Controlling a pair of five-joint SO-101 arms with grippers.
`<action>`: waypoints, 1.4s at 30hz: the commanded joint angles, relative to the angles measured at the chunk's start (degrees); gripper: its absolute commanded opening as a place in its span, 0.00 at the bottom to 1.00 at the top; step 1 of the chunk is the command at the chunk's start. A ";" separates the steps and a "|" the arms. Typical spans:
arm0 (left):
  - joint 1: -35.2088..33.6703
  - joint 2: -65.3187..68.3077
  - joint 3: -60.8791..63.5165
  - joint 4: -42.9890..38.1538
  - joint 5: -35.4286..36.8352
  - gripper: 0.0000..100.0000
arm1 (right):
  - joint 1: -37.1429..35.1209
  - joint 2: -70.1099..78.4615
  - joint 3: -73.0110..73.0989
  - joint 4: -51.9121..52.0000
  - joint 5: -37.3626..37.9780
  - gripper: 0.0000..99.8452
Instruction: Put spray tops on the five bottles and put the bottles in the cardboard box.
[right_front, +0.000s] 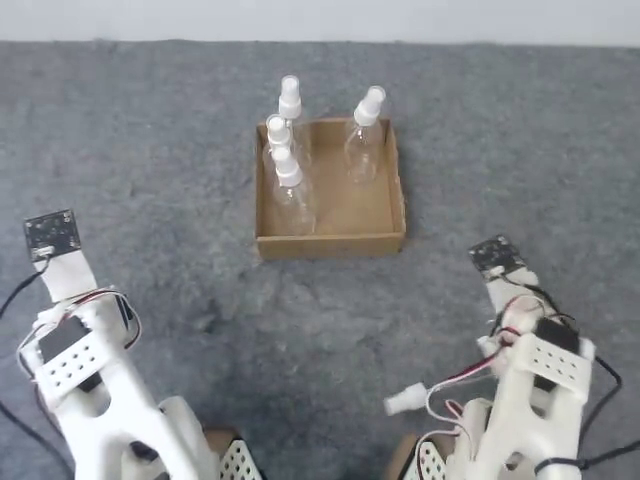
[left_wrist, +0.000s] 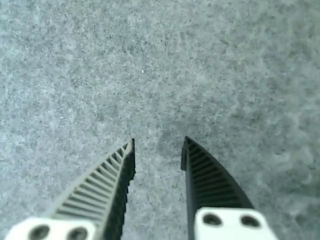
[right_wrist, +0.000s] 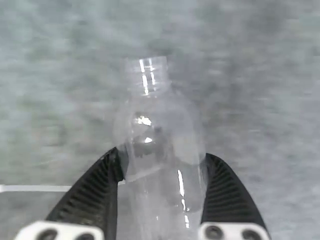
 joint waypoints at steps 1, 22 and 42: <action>0.00 -2.02 -0.57 -1.58 0.35 0.14 | -10.33 0.04 -2.55 9.10 -8.79 0.07; 0.00 -2.02 -0.57 -1.58 0.35 0.14 | -11.56 0.04 -14.51 17.01 -11.43 0.08; 0.00 -2.02 -0.48 -1.58 0.35 0.14 | 12.18 0.75 -14.86 16.92 13.89 0.19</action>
